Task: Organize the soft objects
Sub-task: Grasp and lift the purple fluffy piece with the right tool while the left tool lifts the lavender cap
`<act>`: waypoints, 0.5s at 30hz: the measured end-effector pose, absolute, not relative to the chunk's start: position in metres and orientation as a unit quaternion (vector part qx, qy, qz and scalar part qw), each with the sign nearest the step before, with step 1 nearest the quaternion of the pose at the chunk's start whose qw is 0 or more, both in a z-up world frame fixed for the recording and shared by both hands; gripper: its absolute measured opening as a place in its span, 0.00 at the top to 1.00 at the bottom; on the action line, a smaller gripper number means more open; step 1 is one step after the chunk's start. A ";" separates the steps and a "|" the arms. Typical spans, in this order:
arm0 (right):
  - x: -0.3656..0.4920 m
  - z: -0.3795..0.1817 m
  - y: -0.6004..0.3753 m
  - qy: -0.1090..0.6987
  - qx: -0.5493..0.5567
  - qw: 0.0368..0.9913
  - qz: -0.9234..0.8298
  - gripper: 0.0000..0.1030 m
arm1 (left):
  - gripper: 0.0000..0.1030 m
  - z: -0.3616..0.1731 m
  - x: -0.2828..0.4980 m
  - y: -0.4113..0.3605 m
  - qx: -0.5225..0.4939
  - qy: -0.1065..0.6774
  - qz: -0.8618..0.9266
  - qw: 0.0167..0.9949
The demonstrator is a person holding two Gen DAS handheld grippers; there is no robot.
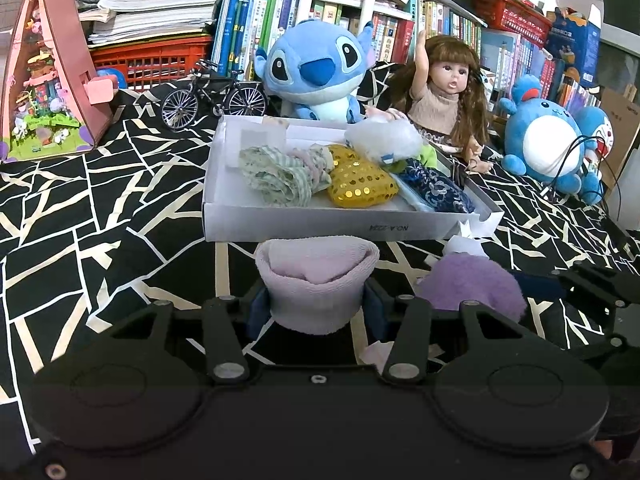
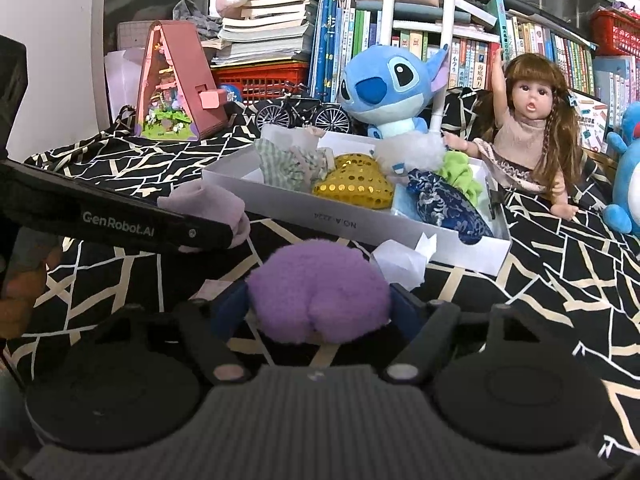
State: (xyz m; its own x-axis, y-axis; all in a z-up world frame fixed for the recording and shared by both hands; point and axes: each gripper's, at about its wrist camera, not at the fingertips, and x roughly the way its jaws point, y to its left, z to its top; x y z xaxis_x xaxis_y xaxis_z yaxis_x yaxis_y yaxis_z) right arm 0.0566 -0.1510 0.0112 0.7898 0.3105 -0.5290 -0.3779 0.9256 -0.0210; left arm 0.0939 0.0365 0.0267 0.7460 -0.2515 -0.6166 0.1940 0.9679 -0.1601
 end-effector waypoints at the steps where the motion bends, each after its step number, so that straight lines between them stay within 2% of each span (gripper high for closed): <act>1: 0.056 0.012 -0.151 0.267 -0.062 0.945 0.180 0.26 | 0.54 0.027 0.094 0.037 -0.043 0.335 -0.119 0.934; 15: 0.061 0.023 -0.162 0.264 -0.041 0.952 0.147 0.26 | 0.54 0.034 0.101 0.035 -0.047 0.327 -0.112 0.937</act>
State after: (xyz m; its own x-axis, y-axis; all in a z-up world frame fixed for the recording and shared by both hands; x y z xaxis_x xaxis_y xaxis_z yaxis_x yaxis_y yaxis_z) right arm 0.0609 -0.1623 0.0234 0.8168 0.2586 -0.5157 -0.3024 0.9532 -0.0010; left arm 0.1008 0.0353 0.0337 0.7617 -0.2396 -0.6019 0.1788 0.9708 -0.1601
